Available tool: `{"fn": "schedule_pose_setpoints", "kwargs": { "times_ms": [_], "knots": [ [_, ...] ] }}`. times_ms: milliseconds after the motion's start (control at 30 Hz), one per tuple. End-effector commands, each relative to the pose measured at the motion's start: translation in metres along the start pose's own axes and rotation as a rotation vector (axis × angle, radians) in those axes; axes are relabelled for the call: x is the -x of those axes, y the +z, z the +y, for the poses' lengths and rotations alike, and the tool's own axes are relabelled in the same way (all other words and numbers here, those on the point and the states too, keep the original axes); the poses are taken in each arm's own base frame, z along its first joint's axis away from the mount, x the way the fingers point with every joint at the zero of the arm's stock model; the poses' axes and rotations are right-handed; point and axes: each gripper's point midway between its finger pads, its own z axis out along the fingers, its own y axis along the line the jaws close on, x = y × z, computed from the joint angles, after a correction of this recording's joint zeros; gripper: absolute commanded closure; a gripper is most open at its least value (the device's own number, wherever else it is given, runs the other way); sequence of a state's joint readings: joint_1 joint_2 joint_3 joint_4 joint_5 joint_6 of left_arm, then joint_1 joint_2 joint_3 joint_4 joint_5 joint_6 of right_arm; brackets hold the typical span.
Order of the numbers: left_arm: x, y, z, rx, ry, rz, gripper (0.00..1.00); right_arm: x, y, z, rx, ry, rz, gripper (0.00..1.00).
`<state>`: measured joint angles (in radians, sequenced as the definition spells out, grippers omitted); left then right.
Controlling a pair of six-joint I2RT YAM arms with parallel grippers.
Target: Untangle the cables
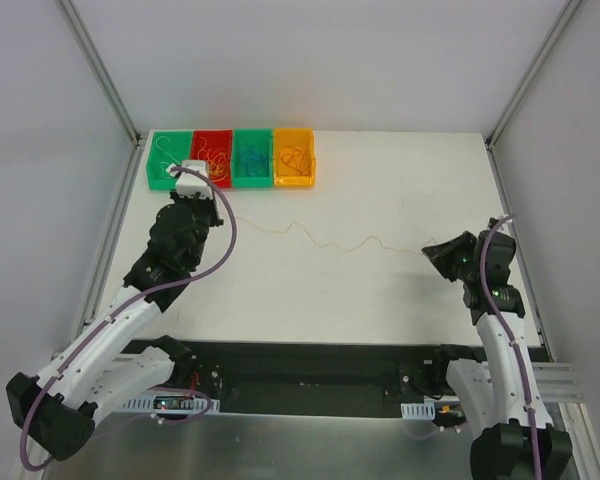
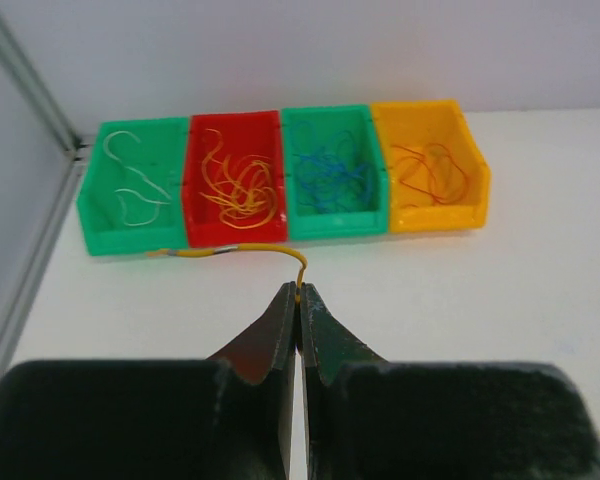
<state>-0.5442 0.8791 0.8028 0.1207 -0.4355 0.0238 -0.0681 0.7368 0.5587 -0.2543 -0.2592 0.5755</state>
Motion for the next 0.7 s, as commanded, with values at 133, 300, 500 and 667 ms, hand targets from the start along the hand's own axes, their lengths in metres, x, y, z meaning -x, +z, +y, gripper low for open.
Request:
{"fn": "schedule_pose_setpoints", "kwargs": {
  "times_ms": [133, 300, 500, 667],
  "knots": [
    [0.037, -0.027, 0.078, 0.308, -0.072, -0.194, 1.0, 0.02, -0.026, -0.057, -0.271, -0.131, -0.065, 1.0],
    [0.035, -0.027, 0.083, 0.329, -0.077, -0.193, 1.0, 0.024, -0.028, -0.058, -0.285, -0.161, -0.059, 1.0],
    [0.014, 0.007, 0.004, -0.055, -0.102, -0.066, 1.0, -0.015, -0.014, 0.004, -0.008, -0.383, 0.121, 1.0],
    [-0.032, 0.01, -0.113, -0.638, -0.201, 0.209, 1.0, -0.082, -0.006, 0.062, 0.196, -0.519, 0.31, 1.0]
  ]
}}
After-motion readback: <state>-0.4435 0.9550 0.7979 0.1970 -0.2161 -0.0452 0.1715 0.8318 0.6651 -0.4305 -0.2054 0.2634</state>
